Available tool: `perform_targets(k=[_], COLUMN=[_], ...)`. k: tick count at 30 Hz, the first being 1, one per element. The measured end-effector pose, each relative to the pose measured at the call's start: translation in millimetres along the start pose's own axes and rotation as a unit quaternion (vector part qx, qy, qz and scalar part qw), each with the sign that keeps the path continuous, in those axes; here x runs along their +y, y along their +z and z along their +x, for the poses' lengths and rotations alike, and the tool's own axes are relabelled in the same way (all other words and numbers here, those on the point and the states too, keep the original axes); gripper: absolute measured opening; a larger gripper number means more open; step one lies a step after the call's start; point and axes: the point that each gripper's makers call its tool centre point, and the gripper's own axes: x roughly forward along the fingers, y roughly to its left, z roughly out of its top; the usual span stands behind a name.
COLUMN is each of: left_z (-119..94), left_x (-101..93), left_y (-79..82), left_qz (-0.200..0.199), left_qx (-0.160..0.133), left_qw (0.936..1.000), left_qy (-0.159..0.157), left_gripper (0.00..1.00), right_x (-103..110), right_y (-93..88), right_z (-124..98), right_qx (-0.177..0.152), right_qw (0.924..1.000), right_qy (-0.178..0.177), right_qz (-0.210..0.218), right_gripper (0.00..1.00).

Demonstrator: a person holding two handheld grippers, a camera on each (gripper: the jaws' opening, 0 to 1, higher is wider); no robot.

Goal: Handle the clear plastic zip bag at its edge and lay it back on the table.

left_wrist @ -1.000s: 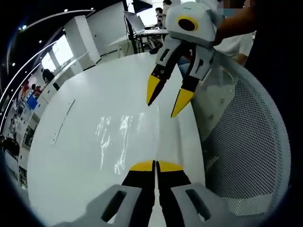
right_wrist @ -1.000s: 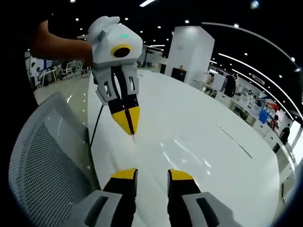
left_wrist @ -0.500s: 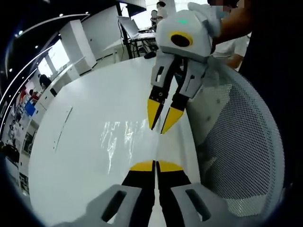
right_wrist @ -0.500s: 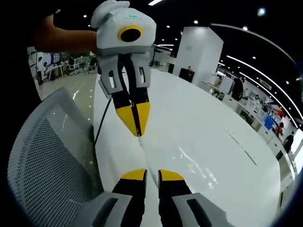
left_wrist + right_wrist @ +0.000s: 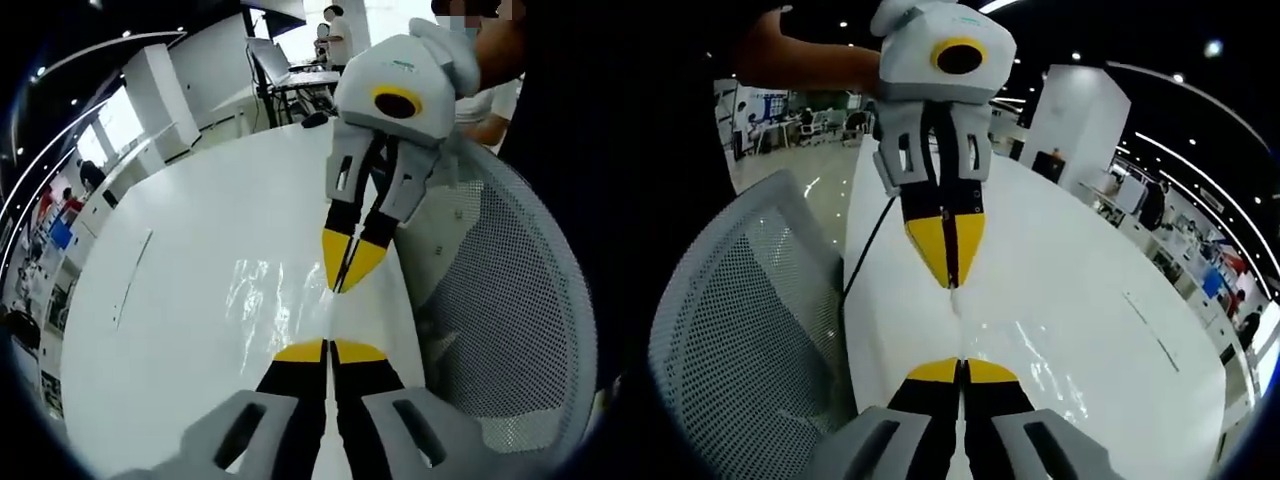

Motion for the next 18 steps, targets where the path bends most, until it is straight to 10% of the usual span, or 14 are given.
perform_targets(k=[18], left_z=[9.1], left_x=[6.0], left_y=[-10.3], left_qz=[0.090], left_qx=[0.009], left_qw=[0.9959], left_qy=[0.001], left_gripper=[0.02], right_x=[-2.0], right_y=[2.2], right_z=[-1.7], right_qx=[0.000], right_qw=[0.9998], right_qy=[0.000], right_qz=[-0.020], right_gripper=[0.00])
